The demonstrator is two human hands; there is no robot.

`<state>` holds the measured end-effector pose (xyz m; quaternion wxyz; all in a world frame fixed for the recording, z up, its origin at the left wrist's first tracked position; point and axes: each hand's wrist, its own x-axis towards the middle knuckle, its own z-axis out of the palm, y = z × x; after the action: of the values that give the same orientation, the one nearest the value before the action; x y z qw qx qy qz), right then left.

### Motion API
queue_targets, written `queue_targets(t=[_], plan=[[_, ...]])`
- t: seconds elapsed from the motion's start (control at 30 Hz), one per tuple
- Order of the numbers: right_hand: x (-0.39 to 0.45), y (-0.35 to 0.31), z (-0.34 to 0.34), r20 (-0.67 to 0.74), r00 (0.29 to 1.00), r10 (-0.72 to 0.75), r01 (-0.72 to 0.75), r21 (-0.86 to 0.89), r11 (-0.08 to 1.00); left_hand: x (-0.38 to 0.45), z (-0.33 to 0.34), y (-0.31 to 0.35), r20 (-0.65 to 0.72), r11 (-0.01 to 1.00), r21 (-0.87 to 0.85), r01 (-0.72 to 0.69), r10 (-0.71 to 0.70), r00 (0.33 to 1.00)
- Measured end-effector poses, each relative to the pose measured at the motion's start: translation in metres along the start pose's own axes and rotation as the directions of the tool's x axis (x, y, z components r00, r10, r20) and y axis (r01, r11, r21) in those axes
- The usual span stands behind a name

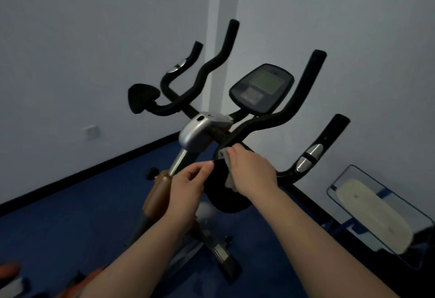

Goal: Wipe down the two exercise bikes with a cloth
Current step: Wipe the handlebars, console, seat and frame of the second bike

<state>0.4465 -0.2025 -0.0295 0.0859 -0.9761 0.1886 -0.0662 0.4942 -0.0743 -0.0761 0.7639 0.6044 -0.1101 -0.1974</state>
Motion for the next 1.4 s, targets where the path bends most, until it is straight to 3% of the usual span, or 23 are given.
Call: queue_targets(t=[0.1, 0.27, 0.47, 0.53, 0.63, 0.7, 0.8, 0.83, 0.97, 1.03, 1.1, 1.17, 1.3, 1.4], plan=[[-0.017, 0.016, 0.005, -0.045, 0.999, -0.003, 0.014, 0.227, 0.974, -0.003, -0.009, -0.006, 0.016, 1.000, 0.015, -0.024, 0.024, 1.000], [0.010, 0.003, 0.008, -0.016, 0.999, 0.045, -0.045, 0.013, 0.999, -0.013, -0.016, -0.022, -0.017, 0.992, 0.107, -0.066, 0.068, 0.998], [0.002, 0.022, 0.005, -0.029, 0.984, -0.176, 0.177, 0.290, 0.941, -0.010, -0.027, -0.016, 0.115, 0.981, 0.178, -0.072, 0.052, 0.992], [0.010, 0.015, 0.002, 0.001, 0.969, -0.246, 0.239, 0.239, 0.941, -0.010, -0.026, -0.017, 0.117, 0.985, 0.167, -0.051, 0.032, 0.993], [0.018, -0.011, 0.000, 0.047, 0.892, -0.449, 0.448, 0.038, 0.893, -0.012, -0.024, -0.017, 0.090, 0.990, 0.136, -0.044, 0.032, 0.995], [0.019, -0.009, -0.004, 0.069, 0.880, -0.470, 0.466, 0.065, 0.882, -0.013, -0.026, -0.016, 0.084, 0.989, 0.143, -0.032, 0.020, 0.996], [0.014, 0.019, -0.007, 0.081, 0.957, -0.279, 0.233, 0.358, 0.904, -0.013, -0.033, -0.013, 0.118, 0.985, 0.168, -0.033, 0.013, 0.993], [0.008, 0.025, -0.005, 0.066, 0.979, -0.191, 0.152, 0.384, 0.911, -0.014, -0.033, -0.013, 0.125, 0.984, 0.177, -0.037, 0.015, 0.992], [0.001, 0.002, 0.007, -0.027, 1.000, -0.004, 0.004, 0.017, 1.000, -0.016, -0.029, -0.014, 0.107, 0.978, 0.191, -0.087, 0.067, 0.992], [-0.003, -0.001, 0.009, -0.049, 0.997, 0.051, -0.047, 0.091, 0.995, -0.013, -0.027, -0.010, 0.123, 0.983, 0.160, -0.095, 0.076, 0.990], [-0.014, 0.009, 0.009, -0.053, 0.986, 0.155, -0.126, 0.363, 0.923, -0.008, -0.024, -0.003, 0.165, 0.989, 0.111, -0.100, 0.081, 0.983], [-0.034, 0.014, 0.013, -0.011, 0.958, 0.287, -0.223, 0.600, 0.768, 0.001, -0.022, 0.006, 0.213, 0.985, 0.113, -0.129, 0.103, 0.972], [-0.061, 0.011, 0.017, 0.019, 0.911, 0.411, -0.286, 0.748, 0.599, 0.021, -0.020, 0.018, 0.342, 0.976, 0.148, -0.160, 0.101, 0.934], [-0.072, 0.005, 0.009, -0.180, 0.850, 0.496, -0.216, 0.739, 0.638, 0.034, -0.027, 0.022, 0.438, 0.988, 0.139, -0.072, 0.004, 0.899]])
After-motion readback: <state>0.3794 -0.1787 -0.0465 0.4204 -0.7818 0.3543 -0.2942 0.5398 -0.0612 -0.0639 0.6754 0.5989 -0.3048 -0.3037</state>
